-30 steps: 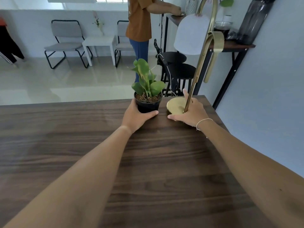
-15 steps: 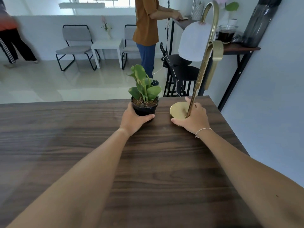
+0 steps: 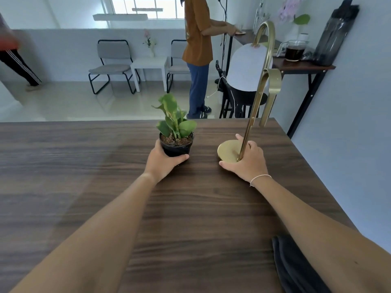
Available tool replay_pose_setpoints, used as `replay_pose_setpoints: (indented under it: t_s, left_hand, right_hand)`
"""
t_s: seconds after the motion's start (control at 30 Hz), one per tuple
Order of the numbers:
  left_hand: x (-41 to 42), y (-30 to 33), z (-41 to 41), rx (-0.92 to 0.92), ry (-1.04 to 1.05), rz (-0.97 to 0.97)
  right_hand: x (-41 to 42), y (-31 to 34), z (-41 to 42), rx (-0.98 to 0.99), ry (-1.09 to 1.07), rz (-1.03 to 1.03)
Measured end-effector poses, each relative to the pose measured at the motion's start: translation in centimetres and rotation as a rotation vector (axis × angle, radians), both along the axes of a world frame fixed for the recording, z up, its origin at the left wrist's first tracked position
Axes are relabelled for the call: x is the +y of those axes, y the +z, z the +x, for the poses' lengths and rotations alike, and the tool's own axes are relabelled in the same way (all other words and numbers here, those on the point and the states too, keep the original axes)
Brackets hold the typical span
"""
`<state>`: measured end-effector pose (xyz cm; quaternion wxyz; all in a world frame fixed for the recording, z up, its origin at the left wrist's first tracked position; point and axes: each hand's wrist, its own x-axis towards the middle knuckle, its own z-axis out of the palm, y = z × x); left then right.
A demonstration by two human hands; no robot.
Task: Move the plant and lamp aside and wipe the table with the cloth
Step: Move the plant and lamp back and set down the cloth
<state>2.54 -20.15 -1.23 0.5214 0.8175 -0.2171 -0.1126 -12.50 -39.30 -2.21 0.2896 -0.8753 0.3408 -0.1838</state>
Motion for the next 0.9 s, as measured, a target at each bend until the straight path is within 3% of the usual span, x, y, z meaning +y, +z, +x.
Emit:
replay_pose_setpoints:
  t_s: [0.9]
  left_hand:
    - [6.1, -0.7, -1.6, 0.001, -0.039, -0.011]
  right_hand:
    - [3.4, -0.8, -2.1, 0.031, 0.004, -0.033]
